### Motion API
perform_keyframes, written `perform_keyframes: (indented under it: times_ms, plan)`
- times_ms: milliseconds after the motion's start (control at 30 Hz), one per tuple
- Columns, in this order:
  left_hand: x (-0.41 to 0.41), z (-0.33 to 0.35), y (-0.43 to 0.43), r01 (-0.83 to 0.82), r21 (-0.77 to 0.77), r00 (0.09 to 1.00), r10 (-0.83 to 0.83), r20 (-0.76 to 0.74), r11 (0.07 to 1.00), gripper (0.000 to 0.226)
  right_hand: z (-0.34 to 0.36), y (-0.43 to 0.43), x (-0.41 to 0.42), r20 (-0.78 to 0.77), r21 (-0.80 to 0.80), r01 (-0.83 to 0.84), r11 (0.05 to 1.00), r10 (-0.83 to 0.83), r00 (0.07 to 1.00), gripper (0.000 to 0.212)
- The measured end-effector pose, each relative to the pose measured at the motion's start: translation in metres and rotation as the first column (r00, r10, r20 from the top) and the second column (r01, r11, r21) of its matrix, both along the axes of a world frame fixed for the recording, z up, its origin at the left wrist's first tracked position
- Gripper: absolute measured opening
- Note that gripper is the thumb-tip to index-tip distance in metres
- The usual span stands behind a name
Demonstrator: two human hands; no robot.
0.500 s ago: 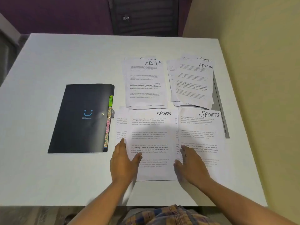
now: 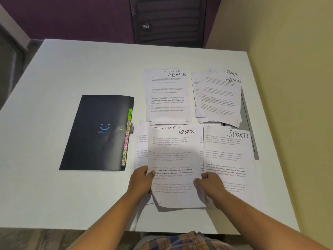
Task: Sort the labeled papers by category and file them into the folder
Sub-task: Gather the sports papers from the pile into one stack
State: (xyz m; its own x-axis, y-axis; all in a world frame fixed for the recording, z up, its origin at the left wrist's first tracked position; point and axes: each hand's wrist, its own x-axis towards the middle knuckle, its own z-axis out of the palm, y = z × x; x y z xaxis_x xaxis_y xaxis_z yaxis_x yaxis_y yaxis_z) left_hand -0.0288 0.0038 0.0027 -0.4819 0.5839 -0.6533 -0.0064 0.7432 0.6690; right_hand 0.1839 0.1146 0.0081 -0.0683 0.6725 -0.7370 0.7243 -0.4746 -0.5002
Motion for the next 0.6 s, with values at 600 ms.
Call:
perform_keyframes:
  times_ms: [600]
  plan:
    - [-0.032,0.035,-0.009,-0.074,0.244,0.997,0.064,0.05,0.967,0.02,0.03,-0.03,0.001,-0.229,-0.041,0.218,0.975,-0.222,0.948,0.034]
